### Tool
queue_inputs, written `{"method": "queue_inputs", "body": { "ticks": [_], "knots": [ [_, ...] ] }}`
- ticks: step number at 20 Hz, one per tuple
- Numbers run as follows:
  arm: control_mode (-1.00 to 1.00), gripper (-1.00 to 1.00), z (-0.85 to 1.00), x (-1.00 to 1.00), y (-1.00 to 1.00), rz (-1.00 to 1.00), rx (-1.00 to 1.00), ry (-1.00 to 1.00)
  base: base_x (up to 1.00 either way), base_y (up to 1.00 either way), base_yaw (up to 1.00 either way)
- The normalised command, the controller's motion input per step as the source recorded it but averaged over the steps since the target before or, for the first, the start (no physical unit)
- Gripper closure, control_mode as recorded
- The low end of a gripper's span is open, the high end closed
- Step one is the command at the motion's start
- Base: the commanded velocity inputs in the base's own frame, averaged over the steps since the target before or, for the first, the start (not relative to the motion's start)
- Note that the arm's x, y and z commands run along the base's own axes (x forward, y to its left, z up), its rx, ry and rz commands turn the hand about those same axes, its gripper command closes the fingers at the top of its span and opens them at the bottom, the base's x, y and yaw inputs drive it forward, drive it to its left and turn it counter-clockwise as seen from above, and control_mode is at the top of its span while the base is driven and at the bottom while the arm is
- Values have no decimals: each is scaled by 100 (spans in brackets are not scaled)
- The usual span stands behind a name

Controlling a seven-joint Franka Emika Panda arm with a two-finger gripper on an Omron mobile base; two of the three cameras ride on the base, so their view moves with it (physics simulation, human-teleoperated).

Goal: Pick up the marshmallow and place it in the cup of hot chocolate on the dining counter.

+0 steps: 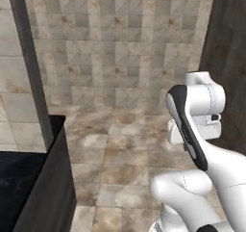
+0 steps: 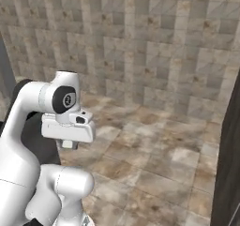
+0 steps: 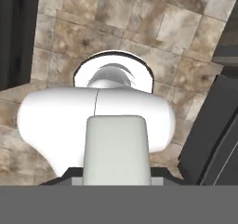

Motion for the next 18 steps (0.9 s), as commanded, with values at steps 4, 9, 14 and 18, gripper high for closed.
{"method": "queue_inputs", "body": {
  "ticks": [4, 9, 14, 18],
  "knots": [
    [100, 100, 0, 0, 0, 0, 0, 0, 100, -64, 38],
    [100, 100, 0, 0, 0, 0, 0, 0, 100, -58, 41],
    [100, 100, 0, 0, 0, 0, 0, 0, 100, -64, 46],
    [100, 100, 0, 0, 0, 0, 0, 0, 100, -83, 54]
  ]
}}
